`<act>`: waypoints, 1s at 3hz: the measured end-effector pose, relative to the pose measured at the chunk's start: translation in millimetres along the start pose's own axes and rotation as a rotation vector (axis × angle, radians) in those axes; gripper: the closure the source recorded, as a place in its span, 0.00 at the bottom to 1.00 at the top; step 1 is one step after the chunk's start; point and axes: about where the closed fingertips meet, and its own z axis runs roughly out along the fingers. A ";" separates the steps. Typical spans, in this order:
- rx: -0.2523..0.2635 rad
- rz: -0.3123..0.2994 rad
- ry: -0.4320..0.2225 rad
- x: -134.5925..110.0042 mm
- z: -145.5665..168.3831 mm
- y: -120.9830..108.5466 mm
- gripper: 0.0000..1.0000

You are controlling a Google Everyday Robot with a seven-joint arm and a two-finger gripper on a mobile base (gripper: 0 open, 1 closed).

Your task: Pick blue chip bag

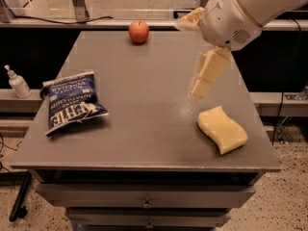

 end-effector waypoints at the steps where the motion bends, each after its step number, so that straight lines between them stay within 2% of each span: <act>1: 0.000 0.000 0.000 0.0 0.0 0.0 0.00; 2: 0.026 -0.054 -0.024 -2.6 15.2 -11.8 0.00; 3: 0.050 -0.136 -0.075 -14.2 59.4 -43.1 0.00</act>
Offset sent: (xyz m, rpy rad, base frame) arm 0.0370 0.0251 -0.0188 0.0431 -0.1256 0.0853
